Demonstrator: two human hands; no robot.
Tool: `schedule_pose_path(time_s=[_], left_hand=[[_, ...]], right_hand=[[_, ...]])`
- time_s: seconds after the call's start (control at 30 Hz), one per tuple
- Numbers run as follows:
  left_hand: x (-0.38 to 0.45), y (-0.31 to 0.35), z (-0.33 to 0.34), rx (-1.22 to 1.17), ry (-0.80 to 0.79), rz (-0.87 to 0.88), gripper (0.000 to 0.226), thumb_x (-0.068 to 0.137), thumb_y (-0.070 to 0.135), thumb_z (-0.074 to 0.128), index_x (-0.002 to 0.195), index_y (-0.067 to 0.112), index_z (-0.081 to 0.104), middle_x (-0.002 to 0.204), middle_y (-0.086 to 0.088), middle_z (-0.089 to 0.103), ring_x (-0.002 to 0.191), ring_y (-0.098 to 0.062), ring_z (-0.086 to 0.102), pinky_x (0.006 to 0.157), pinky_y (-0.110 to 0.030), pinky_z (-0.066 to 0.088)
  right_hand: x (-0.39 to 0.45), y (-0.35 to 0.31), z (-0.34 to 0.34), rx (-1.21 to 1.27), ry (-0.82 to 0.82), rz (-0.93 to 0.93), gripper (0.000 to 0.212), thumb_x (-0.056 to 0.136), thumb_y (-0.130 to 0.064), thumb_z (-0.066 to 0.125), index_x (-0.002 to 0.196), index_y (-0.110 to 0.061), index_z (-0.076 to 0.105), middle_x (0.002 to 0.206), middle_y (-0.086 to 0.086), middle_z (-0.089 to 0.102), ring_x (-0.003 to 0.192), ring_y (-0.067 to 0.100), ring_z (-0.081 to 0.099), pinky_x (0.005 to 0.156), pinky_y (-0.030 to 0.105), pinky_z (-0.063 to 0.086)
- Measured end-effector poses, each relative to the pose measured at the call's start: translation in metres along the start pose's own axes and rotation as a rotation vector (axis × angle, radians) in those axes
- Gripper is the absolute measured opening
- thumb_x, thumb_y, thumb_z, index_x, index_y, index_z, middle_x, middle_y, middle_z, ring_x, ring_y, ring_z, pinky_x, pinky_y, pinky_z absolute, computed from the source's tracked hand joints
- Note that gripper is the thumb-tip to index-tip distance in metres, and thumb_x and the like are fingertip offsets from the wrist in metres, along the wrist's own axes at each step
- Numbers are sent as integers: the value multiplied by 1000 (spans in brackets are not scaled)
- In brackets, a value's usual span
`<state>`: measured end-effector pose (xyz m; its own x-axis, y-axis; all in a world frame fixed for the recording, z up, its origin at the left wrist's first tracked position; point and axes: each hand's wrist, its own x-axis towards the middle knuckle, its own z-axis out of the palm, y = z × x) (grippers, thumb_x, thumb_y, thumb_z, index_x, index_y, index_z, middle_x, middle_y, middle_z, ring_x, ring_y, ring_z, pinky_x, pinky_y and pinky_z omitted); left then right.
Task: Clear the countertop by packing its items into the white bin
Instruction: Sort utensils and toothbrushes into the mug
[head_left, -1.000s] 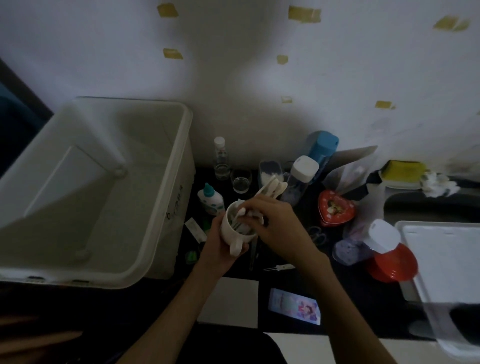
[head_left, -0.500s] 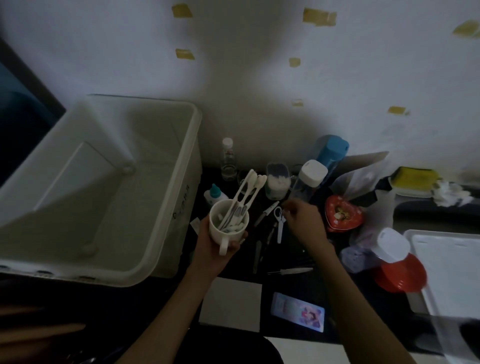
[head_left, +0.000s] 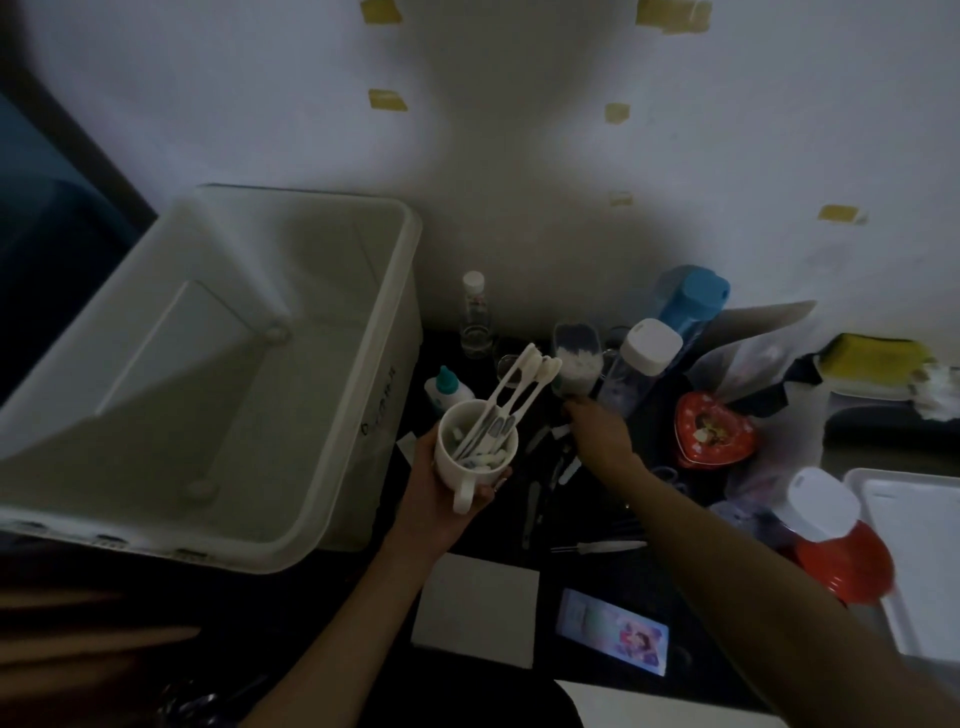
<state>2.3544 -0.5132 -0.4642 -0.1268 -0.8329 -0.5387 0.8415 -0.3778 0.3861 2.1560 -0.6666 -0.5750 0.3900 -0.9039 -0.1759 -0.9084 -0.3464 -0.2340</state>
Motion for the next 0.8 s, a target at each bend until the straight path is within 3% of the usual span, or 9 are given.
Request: schedule_pose_path(time_s=[0.13,0.2,0.3,0.4,0.53,0.67,0.77,0.8], left_hand=[[2,-3,0,30,-16,14,46,90,46,45,95,15,78,99,-9,72,82,-25,65,46,-19,45],[4,-4,-1,58,-57,22,41,78,48,64,98,14,78,100,-9,72,81,-25,67,46,-19,47],[8,-7,-5,62,-121,21,54,62,48,83,103,14,76,104,-9,71,82,-24,67,49,-19,48],[13,-10,-6,35,-111,19,49,68,47,76,102,13,76,103,-9,71,79,-24,68,50,-20,48],[19,-14,-6,-16,-28,-11,45,86,47,51,99,12,77,101,-8,70,79,-22,67,46,-19,47],[20,-16,-5,57,62,-15,41,94,42,46,103,14,75,107,-10,68,89,-27,62,46,-21,47],[23,-21,-5,104,39,-2,34,103,30,40,105,14,70,100,-7,66,79,-13,68,48,-17,48],[22,-21,-3,119,48,12,28,103,27,42,110,14,65,101,-6,64,78,-10,68,49,-17,48]], right_hand=[[-10,4,1,51,50,49,21,92,-16,55,112,-13,57,115,9,61,92,29,63,66,35,51],[-21,1,-9,221,114,111,24,88,-22,61,111,-16,58,104,6,66,88,25,65,67,36,54],[-48,-8,-38,540,268,166,16,84,-23,68,99,-16,68,90,0,70,80,15,65,70,38,56],[-80,-24,-76,571,444,84,13,89,-18,65,99,-15,73,91,0,70,82,13,61,73,34,52],[-121,-49,-128,639,564,3,16,94,-21,63,108,-18,69,98,-5,63,87,5,59,76,14,45],[-131,-76,-160,671,438,-184,14,91,-28,64,101,-19,63,100,-9,62,89,4,61,77,19,51],[-120,-93,-160,508,187,-275,27,87,-41,61,110,-27,62,109,-11,61,90,1,58,81,25,53],[-120,-96,-156,498,170,-266,29,85,-45,61,109,-28,61,106,-12,62,87,1,58,79,26,54]])
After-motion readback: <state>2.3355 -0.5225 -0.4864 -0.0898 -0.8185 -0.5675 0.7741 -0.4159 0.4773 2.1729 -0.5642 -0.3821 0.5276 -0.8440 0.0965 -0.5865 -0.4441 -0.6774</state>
